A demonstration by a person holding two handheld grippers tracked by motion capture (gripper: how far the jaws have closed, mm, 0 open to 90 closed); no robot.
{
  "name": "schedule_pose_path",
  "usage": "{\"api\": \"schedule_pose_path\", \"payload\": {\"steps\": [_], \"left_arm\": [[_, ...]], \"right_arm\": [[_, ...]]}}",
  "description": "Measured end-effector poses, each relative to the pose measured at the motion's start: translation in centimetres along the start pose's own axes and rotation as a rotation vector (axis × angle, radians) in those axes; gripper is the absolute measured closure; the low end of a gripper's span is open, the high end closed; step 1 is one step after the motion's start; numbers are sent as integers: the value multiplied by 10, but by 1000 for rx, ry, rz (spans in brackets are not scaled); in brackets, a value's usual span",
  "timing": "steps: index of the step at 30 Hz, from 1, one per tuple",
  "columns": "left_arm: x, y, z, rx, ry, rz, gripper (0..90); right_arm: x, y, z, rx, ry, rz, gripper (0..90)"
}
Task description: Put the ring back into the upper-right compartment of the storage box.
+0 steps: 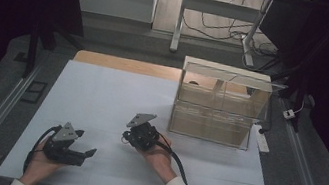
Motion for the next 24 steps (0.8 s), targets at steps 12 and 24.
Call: {"api": "schedule_pose_path", "payload": {"steps": [12, 24], "left_arm": [[0, -1, 0, 3, 2, 3, 184], [0, 0, 0, 4, 3, 5, 184]], "right_arm": [[-17, -3, 2, 12, -40, -2, 867], [-33, -6, 4, 13, -76, -8, 867]]}}
Point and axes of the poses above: each handheld gripper's, and its own axes: x roughly forward along the jaws, z roughly out of its top, y roughly to its left, the point moved 3 cm from there along x, roughly forward along the jaws, and after that the axes turned 10 degrees about -z, right-handed, at the moved point
